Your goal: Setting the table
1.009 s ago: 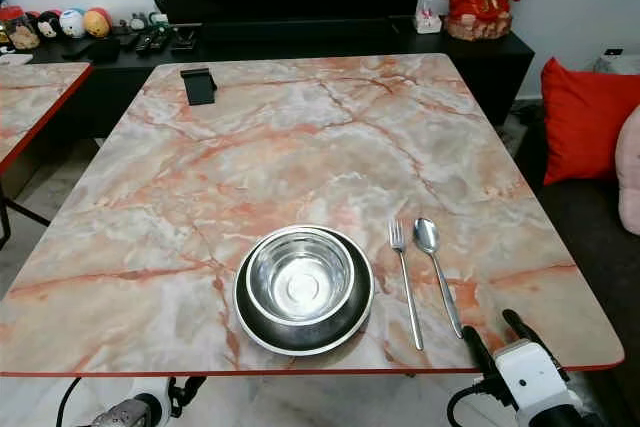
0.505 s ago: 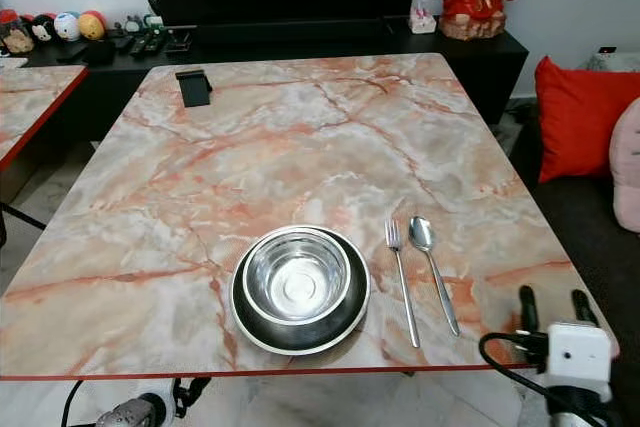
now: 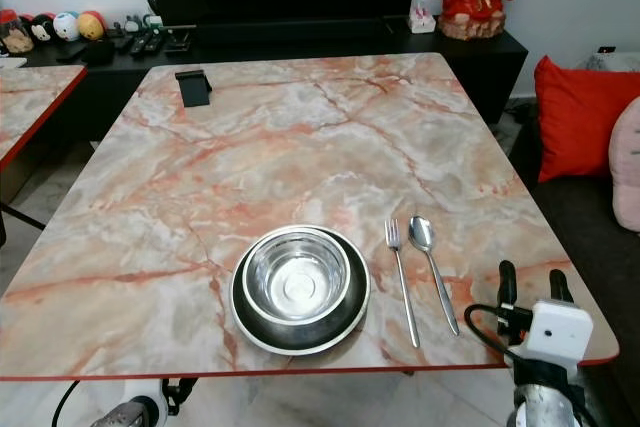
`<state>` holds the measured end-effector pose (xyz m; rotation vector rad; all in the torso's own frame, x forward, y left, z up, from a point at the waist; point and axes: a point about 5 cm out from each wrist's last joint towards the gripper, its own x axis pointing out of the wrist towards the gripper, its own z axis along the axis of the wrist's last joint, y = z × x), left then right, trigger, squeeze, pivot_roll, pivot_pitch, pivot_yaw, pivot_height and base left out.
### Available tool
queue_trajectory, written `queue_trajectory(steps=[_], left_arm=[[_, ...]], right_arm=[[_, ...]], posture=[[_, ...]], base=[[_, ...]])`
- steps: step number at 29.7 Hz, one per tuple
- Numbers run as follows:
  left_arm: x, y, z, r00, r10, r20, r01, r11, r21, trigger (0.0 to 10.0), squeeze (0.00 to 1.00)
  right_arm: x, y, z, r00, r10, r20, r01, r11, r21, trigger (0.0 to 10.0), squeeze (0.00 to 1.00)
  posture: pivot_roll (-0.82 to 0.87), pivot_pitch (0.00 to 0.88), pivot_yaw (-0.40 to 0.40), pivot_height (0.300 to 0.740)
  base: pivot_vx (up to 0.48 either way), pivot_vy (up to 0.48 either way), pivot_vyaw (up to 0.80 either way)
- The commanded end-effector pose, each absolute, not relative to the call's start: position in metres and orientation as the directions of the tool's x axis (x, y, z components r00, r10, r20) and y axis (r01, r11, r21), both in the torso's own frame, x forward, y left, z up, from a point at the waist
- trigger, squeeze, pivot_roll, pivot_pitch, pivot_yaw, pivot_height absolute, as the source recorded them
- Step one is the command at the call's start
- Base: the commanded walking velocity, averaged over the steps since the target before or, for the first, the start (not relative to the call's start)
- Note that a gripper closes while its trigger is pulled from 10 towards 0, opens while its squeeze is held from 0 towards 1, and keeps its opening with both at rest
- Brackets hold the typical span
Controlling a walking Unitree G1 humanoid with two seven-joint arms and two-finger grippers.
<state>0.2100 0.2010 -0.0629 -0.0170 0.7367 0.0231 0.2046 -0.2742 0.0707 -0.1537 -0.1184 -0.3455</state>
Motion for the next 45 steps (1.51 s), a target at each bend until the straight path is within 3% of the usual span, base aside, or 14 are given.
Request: queue_trajectory(steps=[1,25,45], left_arm=[[0.205,0.207,-0.066,0.717,0.038,-0.696,-0.064,0.998,-0.012,10.0,0.0],[0.201,0.208,-0.067,0.707,0.022,-0.707,-0.052,0.998,-0.021,10.0,0.0],[0.202,0.207,-0.067,0.71,0.02,-0.704,-0.049,0.999,-0.021,10.0,0.0]], right_arm=[[0.205,-0.277,0.071,0.924,-0.354,0.145,0.371,0.921,-0.115,10.0,0.0],[0.218,-0.272,0.081,0.934,-0.313,0.171,0.337,0.932,-0.137,10.0,0.0],[0.22,-0.266,0.081,0.946,-0.272,0.175,0.3,0.94,-0.162,10.0,0.0]], posture=[[-0.1,0.0,0.052,0.74],[-0.08,0.0,0.049,0.74],[-0.07,0.0,0.051,0.74]], base=[[0.0,0.0,0.0],[0.0,0.255,0.0],[0.0,0.282,0.62]])
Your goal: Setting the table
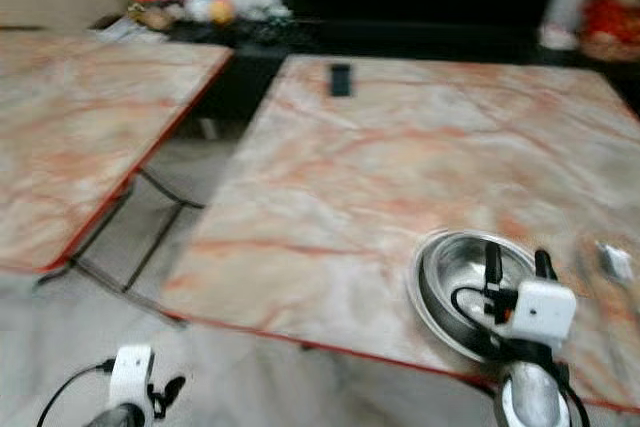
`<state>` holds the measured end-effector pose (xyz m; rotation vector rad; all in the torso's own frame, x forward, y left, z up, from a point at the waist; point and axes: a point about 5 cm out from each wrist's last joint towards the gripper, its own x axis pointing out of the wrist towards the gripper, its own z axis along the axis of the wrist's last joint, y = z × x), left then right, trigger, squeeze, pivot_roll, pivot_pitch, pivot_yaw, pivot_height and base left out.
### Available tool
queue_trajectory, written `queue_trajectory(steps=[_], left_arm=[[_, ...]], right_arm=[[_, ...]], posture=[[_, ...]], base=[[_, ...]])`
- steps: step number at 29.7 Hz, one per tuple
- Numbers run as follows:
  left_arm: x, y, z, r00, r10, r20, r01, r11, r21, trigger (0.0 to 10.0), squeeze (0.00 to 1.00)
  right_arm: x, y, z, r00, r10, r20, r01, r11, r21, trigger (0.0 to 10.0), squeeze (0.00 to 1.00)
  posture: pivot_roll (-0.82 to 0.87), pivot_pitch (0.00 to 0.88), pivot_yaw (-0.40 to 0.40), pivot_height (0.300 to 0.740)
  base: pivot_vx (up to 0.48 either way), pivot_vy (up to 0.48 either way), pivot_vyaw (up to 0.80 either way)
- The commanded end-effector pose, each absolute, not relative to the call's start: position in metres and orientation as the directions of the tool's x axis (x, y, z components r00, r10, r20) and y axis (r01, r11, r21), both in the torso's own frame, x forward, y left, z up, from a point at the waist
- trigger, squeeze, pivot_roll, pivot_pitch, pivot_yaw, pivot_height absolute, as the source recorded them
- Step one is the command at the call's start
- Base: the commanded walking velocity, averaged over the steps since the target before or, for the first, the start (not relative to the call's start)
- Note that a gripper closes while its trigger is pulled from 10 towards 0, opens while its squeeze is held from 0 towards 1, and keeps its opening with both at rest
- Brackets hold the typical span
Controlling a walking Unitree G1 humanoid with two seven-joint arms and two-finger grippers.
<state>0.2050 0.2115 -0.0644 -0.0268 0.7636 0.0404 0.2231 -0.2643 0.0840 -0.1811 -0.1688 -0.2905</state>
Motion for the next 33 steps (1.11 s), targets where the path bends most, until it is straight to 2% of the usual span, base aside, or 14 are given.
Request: queue_trajectory(steps=[1,8,13,17,26,33], left_arm=[[0.202,0.207,-0.067,0.71,0.018,-0.704,-0.046,0.999,-0.021,10.0,0.0],[0.202,0.208,-0.067,0.712,0.016,-0.702,-0.039,0.999,-0.017,10.0,0.0],[0.203,0.209,-0.066,0.722,0.024,-0.692,-0.042,0.999,-0.008,10.0,0.0],[0.203,0.21,-0.066,0.719,0.027,-0.694,-0.044,0.999,-0.006,10.0,0.0],[0.204,0.211,-0.065,0.72,0.021,-0.693,-0.03,1.0,-0.001,10.0,0.0],[0.204,0.211,-0.065,0.717,0.016,-0.696,-0.018,1.0,0.005,10.0,0.0]], right_arm=[[0.22,-0.265,0.081,0.947,-0.269,0.176,0.298,0.941,-0.162,10.0,0.0],[0.222,-0.266,0.084,0.948,-0.257,0.185,0.289,0.942,-0.172,10.0,0.0],[0.217,-0.283,0.091,0.93,-0.301,0.211,0.341,0.921,-0.188,10.0,0.0],[0.218,-0.293,0.1,0.915,-0.328,0.236,0.373,0.91,-0.179,10.0,0.0],[0.23,-0.264,0.092,0.95,-0.23,0.21,0.265,0.951,-0.158,10.0,0.0],[0.237,-0.271,0.101,0.935,-0.274,0.227,0.311,0.939,-0.149,10.0,0.0]], posture=[[-0.08,0.0,0.052,0.74],[-0.08,0.0,0.051,0.74],[-0.08,0.0,0.054,0.74],[-0.09,0.0,0.055,0.74],[-0.07,0.0,0.055,0.74],[-0.07,0.0,0.056,0.74]], base=[[0.0,0.281,0.76],[0.0,0.278,0.76],[0.0,0.048,0.67],[0.0,0.0,0.0],[0.0,0.0,0.0],[0.0,0.0,0.0]])
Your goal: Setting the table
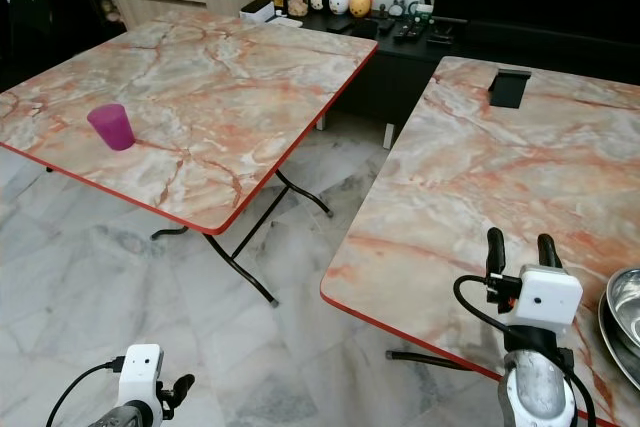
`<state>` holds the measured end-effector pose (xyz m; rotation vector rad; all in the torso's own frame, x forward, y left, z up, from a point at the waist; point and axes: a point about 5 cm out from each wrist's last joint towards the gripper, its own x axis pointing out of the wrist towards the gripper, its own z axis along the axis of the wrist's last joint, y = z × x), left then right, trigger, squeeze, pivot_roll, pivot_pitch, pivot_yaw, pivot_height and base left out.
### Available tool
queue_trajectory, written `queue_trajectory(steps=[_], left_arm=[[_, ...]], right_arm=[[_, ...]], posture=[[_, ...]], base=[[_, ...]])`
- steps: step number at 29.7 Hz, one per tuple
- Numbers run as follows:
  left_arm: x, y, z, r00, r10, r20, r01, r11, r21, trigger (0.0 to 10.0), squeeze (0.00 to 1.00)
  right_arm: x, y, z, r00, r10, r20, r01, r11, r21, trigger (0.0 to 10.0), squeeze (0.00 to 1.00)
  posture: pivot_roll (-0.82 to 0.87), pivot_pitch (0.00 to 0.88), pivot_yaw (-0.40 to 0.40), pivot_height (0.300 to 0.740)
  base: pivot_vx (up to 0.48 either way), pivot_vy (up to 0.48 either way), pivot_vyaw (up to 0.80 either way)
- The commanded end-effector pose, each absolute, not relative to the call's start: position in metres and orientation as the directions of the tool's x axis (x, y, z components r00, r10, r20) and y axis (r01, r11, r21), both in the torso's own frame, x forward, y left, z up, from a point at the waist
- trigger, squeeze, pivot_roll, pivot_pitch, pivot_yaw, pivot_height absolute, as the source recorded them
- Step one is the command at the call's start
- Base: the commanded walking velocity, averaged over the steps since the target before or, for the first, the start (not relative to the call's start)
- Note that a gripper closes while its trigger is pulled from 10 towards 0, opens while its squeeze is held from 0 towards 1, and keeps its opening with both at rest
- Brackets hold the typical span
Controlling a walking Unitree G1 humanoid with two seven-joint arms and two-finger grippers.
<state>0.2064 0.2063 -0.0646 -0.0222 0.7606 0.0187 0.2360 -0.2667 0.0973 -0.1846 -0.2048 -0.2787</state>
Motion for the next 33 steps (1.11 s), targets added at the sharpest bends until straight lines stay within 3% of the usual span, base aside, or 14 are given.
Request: queue_trajectory(steps=[1,7,33], left_arm=[[0.204,0.211,-0.065,0.717,0.016,-0.697,-0.018,1.0,0.005,10.0,0.0],[0.202,0.211,-0.067,0.712,0.014,-0.702,-0.017,1.0,0.002,10.0,0.0],[0.202,0.211,-0.067,0.712,0.014,-0.702,-0.017,1.0,0.002,10.0,0.0]], right_arm=[[0.237,-0.275,0.104,0.93,-0.283,0.234,0.321,0.937,-0.141,10.0,0.0],[0.243,-0.298,0.123,0.887,-0.39,0.246,0.419,0.905,-0.077,10.0,0.0],[0.243,-0.298,0.123,0.887,-0.39,0.246,0.419,0.905,-0.077,10.0,0.0]], posture=[[-0.07,0.0,0.056,0.74],[-0.07,0.0,0.057,0.74],[-0.07,0.0,0.057,0.74]], base=[[0.0,0.0,0.0],[0.0,0.0,0.0],[0.0,0.0,0.0]])
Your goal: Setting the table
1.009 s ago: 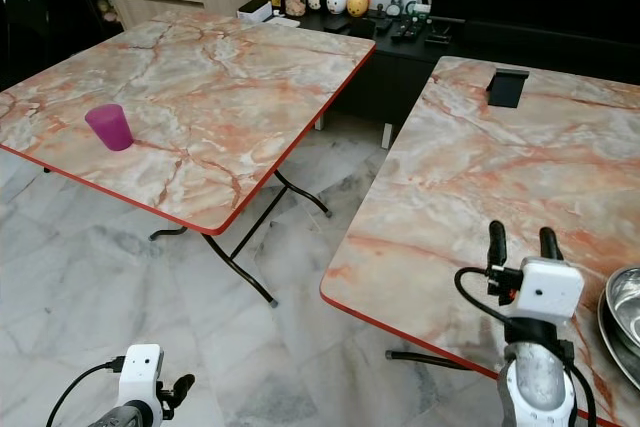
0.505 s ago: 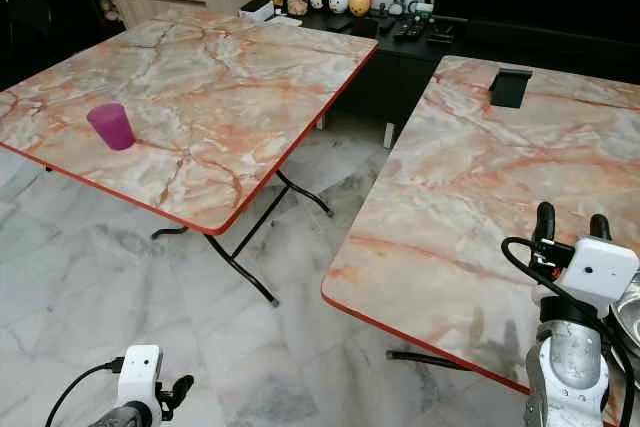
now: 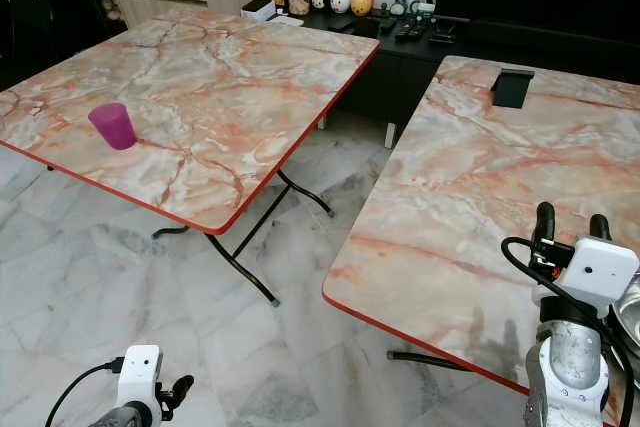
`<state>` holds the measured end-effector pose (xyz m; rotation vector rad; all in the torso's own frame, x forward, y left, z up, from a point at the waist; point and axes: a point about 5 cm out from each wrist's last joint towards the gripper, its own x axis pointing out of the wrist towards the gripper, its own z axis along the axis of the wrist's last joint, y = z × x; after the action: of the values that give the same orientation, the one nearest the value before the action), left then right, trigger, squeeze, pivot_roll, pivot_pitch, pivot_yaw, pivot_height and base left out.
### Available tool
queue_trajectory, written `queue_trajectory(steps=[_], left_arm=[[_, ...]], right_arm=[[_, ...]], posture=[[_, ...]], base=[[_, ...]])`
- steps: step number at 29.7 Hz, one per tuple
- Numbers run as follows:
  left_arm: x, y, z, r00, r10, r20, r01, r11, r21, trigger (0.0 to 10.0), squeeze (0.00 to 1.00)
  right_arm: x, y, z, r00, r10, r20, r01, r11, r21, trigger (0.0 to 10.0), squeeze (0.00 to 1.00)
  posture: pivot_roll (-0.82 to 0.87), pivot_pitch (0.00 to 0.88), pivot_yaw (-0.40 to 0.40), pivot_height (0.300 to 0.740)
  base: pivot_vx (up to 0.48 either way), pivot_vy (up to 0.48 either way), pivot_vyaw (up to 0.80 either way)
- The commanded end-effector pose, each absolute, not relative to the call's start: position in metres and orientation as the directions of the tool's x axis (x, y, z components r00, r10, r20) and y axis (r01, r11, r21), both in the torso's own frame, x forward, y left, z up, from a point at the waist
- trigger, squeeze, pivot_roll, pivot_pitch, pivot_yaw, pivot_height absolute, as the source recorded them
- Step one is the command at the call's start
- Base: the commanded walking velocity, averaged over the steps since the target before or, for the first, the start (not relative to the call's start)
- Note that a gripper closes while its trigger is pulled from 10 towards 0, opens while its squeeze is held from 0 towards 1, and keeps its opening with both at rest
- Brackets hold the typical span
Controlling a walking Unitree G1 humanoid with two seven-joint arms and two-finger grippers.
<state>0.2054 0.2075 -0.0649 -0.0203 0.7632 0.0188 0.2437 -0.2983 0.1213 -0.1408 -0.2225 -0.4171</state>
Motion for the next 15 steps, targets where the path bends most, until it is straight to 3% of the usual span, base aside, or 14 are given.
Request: queue_trajectory(steps=[1,4,7,12,15], left_arm=[[0.202,0.211,-0.067,0.712,0.014,-0.702,-0.017,1.0,0.002,10.0,0.0],[0.202,0.211,-0.067,0.712,0.014,-0.702,-0.017,1.0,0.002,10.0,0.0],[0.201,0.207,-0.068,0.711,-0.005,-0.704,0.012,1.0,0.004,10.0,0.0],[0.201,0.207,-0.067,0.711,-0.004,-0.703,0.012,1.0,0.006,10.0,0.0],[0.203,0.207,-0.066,0.722,0.009,-0.692,-0.006,1.0,0.007,10.0,0.0]], right_arm=[[0.243,-0.298,0.123,0.887,-0.39,0.246,0.419,0.905,-0.077,10.0,0.0],[0.243,-0.298,0.123,0.887,-0.39,0.246,0.419,0.905,-0.077,10.0,0.0],[0.277,-0.3,0.149,0.883,-0.429,0.191,0.434,0.901,0.018,10.0,0.0],[0.279,-0.294,0.149,0.896,-0.396,0.202,0.405,0.914,-0.002,10.0,0.0],[0.285,-0.273,0.152,0.927,-0.283,0.245,0.301,0.953,-0.041,10.0,0.0]], posture=[[-0.07,0.0,0.057,0.74],[-0.07,0.0,0.057,0.74],[-0.07,0.0,0.056,0.74],[-0.07,0.0,0.055,0.74],[-0.07,0.0,0.052,0.74]], base=[[0.0,0.0,0.0],[0.0,0.0,0.0],[0.0,0.0,0.0],[0.0,0.0,0.0],[0.0,0.0,0.0]])
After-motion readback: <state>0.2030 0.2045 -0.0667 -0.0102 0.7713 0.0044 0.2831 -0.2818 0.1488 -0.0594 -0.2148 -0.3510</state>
